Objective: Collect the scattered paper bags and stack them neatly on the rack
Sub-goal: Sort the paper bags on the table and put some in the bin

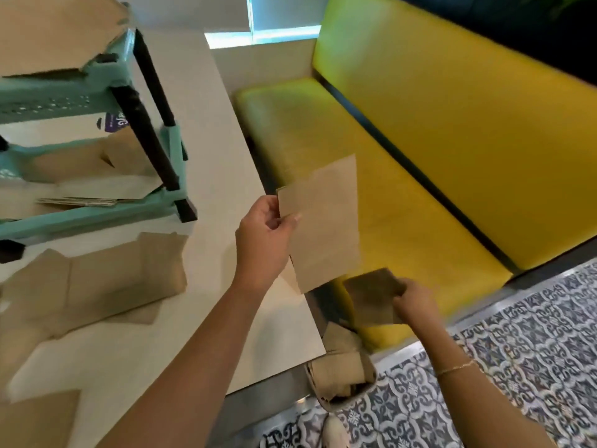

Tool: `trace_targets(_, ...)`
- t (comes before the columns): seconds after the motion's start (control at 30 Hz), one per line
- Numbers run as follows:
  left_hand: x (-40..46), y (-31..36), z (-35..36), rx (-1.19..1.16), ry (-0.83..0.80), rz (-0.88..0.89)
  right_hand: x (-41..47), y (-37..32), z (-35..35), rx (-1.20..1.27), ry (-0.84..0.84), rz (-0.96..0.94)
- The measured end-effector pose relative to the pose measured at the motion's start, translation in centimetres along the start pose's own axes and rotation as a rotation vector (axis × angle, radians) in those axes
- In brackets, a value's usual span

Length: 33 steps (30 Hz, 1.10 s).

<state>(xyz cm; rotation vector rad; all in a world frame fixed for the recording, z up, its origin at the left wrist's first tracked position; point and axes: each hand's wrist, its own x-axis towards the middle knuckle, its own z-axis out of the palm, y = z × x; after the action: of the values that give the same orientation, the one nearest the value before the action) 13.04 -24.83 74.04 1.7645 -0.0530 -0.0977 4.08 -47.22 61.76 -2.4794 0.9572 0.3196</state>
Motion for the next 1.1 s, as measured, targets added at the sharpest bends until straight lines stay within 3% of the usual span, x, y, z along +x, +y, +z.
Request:
trace_targets(0.23, -0.9, -2.9, 3.0, 0.070, 0.049, -0.026, 1.5, 3.7, 7.5, -0.179, -0.272, -0.044)
trace_targets(0.37, -1.0, -4.0, 3.8, 0.098, 0.057, -0.064, 2.3, 3.8, 8.2, -0.225, -0.303, -0.120)
trace_targets(0.5, -1.1, -4.8, 5.2, 0.184, 0.019, -0.106, 3.7, 2.8, 5.7, -0.133, -0.228, -0.221)
trace_targets(0.6, -1.3, -5.2, 6.7, 0.319, -0.044, -0.091, 4.4, 1.0, 2.0, 0.087, -0.082, -0.287)
trace_targets(0.7, -1.5, -5.6, 8.4, 0.456, -0.143, -0.079, 4.0, -0.6, -2.2, 0.282, 0.085, -0.474)
trace_targets(0.77, -1.7, -6.1, 9.6, 0.504, -0.226, -0.090, 3.6, -1.0, -3.8, 0.198, 0.108, -0.634)
trace_targets(0.83, -1.9, -6.8, 10.5, 0.536, -0.294, -0.119, 3.5, -1.1, -3.9, -0.003, 0.007, -0.682)
trace_targets(0.97, -2.0, -7.6, 11.1, 0.550, -0.341, -0.190, 3.7, 0.5, -0.6, -0.286, -0.162, -0.578)
trace_targets(1.1, -1.9, -7.5, 10.0, 0.586, -0.329, -0.167, 4.4, 3.6, 4.7, -0.353, -0.263, -0.439)
